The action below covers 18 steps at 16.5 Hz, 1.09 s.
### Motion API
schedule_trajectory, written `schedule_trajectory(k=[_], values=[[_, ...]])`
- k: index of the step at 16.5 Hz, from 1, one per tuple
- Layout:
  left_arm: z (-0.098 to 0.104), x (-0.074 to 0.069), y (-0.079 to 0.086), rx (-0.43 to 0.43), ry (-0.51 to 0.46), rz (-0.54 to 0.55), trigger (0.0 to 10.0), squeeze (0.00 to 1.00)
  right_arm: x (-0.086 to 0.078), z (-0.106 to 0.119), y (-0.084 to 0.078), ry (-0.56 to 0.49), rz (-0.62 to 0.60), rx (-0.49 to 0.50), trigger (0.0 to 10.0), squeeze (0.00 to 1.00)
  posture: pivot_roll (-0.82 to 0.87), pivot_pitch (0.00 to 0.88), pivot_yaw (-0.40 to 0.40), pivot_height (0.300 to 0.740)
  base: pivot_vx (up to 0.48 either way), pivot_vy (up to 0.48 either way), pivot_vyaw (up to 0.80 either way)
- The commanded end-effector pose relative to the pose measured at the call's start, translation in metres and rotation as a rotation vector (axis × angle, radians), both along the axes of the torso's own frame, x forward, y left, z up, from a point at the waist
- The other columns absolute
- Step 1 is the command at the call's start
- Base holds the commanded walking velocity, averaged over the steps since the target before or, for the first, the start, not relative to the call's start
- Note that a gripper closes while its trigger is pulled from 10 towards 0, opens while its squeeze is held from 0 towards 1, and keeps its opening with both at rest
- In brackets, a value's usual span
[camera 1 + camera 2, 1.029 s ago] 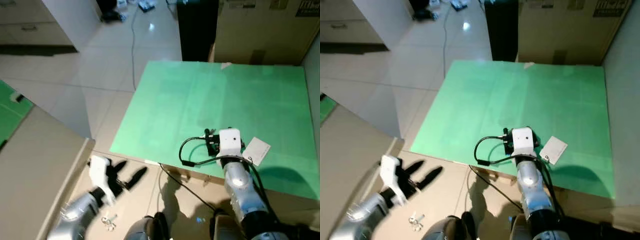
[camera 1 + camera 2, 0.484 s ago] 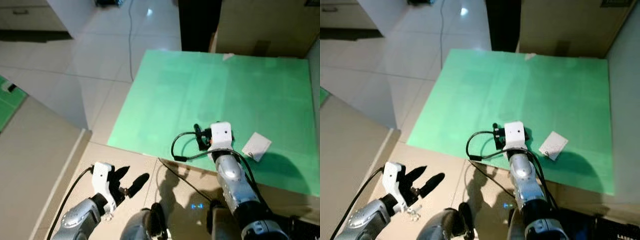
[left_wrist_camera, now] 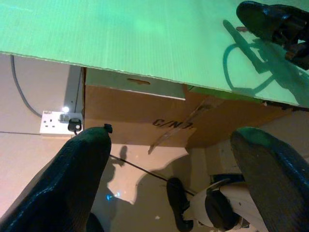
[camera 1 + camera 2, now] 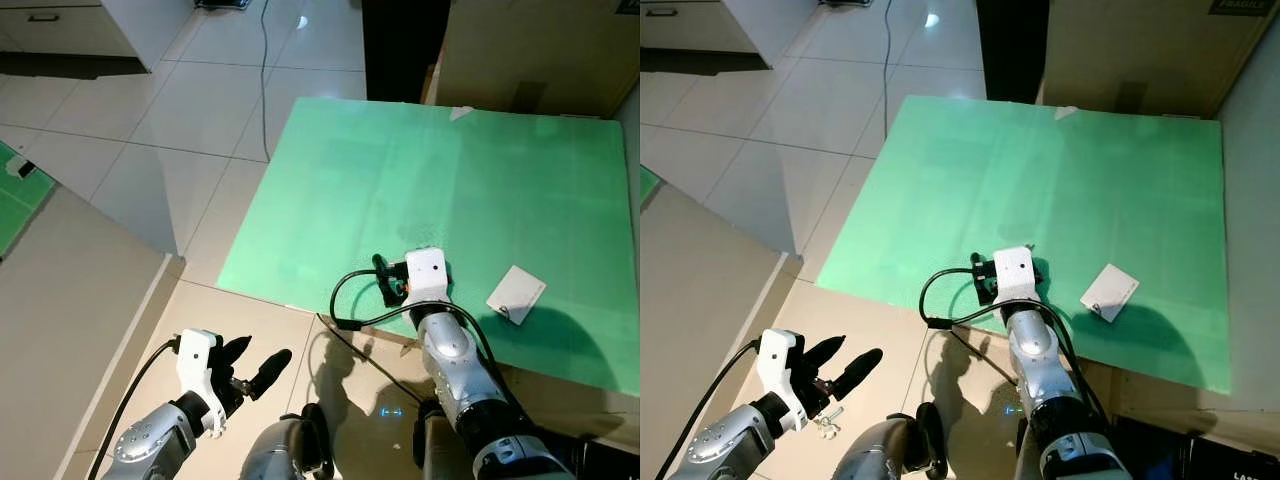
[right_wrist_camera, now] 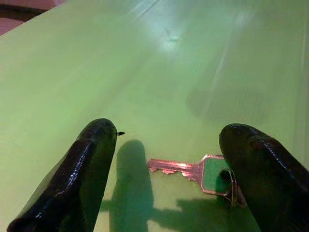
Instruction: Hang keys on a hook
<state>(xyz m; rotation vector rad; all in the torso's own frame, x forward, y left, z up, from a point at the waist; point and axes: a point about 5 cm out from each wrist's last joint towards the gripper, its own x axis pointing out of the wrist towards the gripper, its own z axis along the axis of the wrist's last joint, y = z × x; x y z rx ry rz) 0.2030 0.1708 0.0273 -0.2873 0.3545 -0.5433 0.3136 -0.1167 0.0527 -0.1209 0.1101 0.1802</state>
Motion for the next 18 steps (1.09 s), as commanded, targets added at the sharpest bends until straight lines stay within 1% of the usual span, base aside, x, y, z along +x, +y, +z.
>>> schedule_trajectory(k=[1, 4, 8, 11, 12, 13, 14, 16, 18], values=[[-0.004, -0.006, 0.011, 0.037, 0.028, 0.026, 10.0, 0.0, -0.004, -0.007, 0.006, 0.029, 0.018, 0.013, 10.0, 0.0, 0.06, 0.32, 0.218, 0.74, 0.0, 0.0, 0.0], [-0.005, -0.006, 0.012, 0.041, 0.035, 0.027, 10.0, 0.0, -0.004, -0.01, 0.003, 0.046, -0.014, -0.016, 10.0, 0.0, 0.06, 0.319, 0.221, 0.74, 0.0, 0.0, 0.0], [-0.006, -0.006, 0.013, 0.047, 0.042, 0.022, 10.0, 0.0, -0.007, -0.017, 0.004, 0.07, -0.022, -0.022, 10.0, 0.0, 0.06, 0.323, 0.231, 0.74, 0.0, 0.0, 0.0], [-0.006, -0.007, 0.014, 0.055, 0.051, 0.016, 10.0, 0.0, -0.01, -0.024, 0.002, 0.113, -0.053, 0.01, 10.0, 0.0, 0.06, 0.329, 0.238, 0.74, 0.0, 0.0, 0.0], [-0.007, -0.008, 0.015, 0.058, 0.055, 0.013, 10.0, 0.0, -0.01, -0.025, -0.001, 0.131, -0.083, 0.037, 10.0, 0.0, 0.06, 0.327, 0.239, 0.74, 0.0, 0.0, 0.0], [-0.007, -0.008, 0.015, 0.059, 0.055, 0.012, 10.0, 0.0, -0.01, -0.026, -0.002, 0.137, -0.093, 0.044, 7.7, 0.0, 0.06, 0.327, 0.239, 0.74, 0.0, 0.0, 0.0], [-0.008, -0.008, 0.015, 0.062, 0.056, 0.011, 10.0, 0.0, -0.01, -0.027, -0.003, 0.146, -0.105, 0.052, 0.0, 0.0, 0.06, 0.32, 0.241, 0.74, 0.0, 0.0, 0.0], [-0.009, -0.007, 0.016, 0.066, 0.058, 0.008, 10.0, 0.0, -0.01, -0.027, -0.001, 0.144, -0.101, 0.052, 0.0, 0.0, 0.06, 0.309, 0.245, 0.74, 0.0, 0.0, 0.0], [-0.009, -0.002, 0.017, 0.077, 0.059, -0.004, 10.0, 0.0, -0.009, -0.025, 0.008, 0.136, -0.085, 0.044, 0.0, 0.0, 0.05, 0.283, 0.258, 0.74, 0.0, 0.0, 0.0]])
